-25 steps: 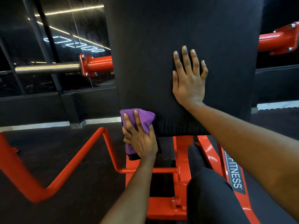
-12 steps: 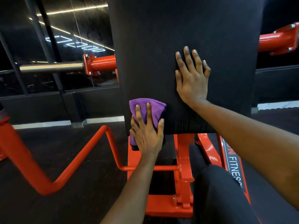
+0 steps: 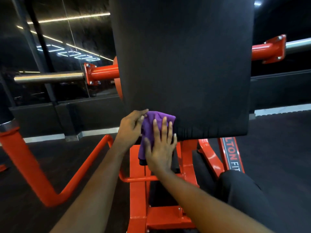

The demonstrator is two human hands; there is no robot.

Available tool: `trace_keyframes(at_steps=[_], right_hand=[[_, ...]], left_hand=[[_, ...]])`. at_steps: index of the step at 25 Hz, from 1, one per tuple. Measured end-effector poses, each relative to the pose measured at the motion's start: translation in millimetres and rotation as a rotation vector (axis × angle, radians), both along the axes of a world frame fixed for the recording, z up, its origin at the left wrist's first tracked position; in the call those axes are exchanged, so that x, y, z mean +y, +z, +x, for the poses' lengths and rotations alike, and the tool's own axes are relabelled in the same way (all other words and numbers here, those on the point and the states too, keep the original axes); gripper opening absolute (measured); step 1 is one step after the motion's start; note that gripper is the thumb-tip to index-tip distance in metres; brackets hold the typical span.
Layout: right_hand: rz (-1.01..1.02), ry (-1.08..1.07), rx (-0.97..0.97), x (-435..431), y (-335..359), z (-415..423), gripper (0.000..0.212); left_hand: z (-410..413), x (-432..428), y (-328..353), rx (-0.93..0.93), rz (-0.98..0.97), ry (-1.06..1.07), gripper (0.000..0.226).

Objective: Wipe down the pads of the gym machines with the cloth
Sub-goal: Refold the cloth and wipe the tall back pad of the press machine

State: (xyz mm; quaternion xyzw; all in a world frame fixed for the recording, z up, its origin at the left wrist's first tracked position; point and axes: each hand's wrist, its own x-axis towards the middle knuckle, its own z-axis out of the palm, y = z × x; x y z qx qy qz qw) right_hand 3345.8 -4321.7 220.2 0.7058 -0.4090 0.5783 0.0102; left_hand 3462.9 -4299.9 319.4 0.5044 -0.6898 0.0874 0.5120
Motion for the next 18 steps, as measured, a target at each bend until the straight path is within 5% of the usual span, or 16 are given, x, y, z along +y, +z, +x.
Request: trace_keyframes(at_steps=[6,9,18], right_hand=[[0.114,-0.336,-0.178,-23,1,74,0.073],[0.104,-0.368,-0.302,-33,1,65,0.068],[0.144,-0.533,-0.731,-84,19,-57,0.051]], left_hand=[[19,0,29,-0.189,-0.261,0.322,0.046],[24,-20,12,-0.342,-0.144,0.382,0.064],[28,-25,-3,-0.298,-0.096,0.329,0.070]])
